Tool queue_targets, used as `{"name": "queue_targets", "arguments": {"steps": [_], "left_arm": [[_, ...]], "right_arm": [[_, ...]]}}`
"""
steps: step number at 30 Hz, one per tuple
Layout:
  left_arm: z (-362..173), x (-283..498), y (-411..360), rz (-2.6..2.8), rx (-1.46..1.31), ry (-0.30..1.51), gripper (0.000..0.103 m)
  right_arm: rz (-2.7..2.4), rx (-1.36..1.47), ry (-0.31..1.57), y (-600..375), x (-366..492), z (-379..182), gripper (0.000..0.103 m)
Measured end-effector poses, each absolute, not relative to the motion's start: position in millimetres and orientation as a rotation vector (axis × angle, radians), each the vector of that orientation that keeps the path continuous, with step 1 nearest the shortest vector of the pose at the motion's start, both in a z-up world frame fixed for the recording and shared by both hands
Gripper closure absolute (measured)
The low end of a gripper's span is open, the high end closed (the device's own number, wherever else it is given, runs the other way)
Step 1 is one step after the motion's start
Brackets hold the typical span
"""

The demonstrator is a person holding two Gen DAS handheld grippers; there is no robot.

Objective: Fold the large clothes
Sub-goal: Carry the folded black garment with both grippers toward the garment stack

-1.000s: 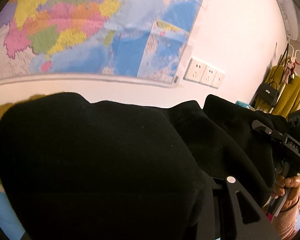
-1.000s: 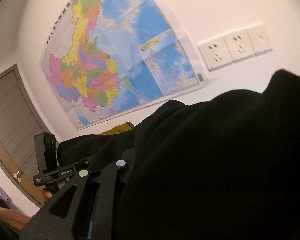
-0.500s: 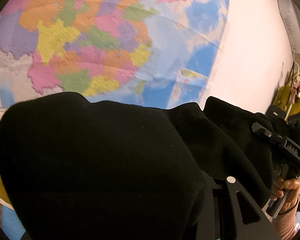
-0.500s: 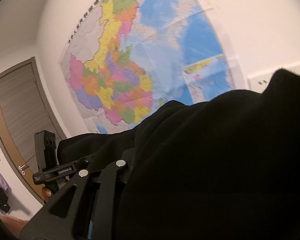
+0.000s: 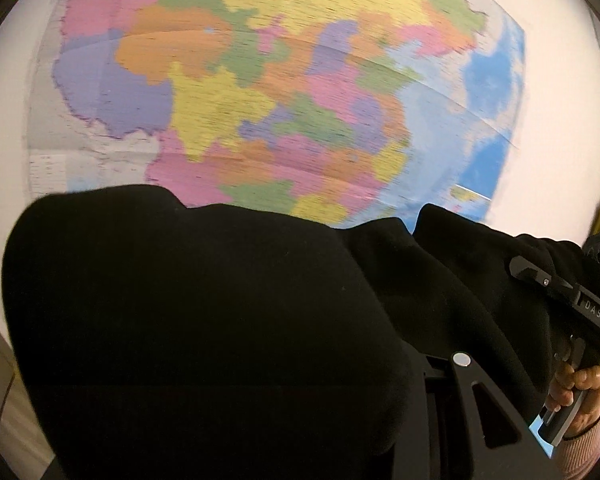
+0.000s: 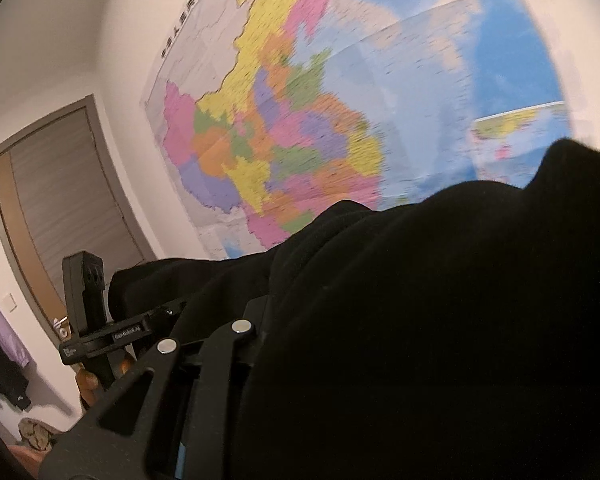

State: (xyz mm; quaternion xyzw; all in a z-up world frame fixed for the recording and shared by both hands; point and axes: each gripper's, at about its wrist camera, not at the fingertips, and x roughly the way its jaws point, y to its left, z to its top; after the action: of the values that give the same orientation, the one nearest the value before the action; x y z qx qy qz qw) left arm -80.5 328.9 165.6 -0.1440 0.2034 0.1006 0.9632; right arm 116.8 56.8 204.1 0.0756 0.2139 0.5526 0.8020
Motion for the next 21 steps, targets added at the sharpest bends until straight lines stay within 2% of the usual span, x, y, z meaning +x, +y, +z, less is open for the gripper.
{"name": "queue_targets", "arguments": {"steps": [12,21], "left_arm": [[162.5,-95.2,395.2,0.364,-0.307,0.404,0.07],[174.5,-96.6,446.9,0.477,-0.286,0.366,0.071]], "right_arm": [[1.266,0.134,0.491,143.5,114.6,198.1,0.085],[1.291,0.1,0.415,206.6,108.6,201.3,0.085]]}}
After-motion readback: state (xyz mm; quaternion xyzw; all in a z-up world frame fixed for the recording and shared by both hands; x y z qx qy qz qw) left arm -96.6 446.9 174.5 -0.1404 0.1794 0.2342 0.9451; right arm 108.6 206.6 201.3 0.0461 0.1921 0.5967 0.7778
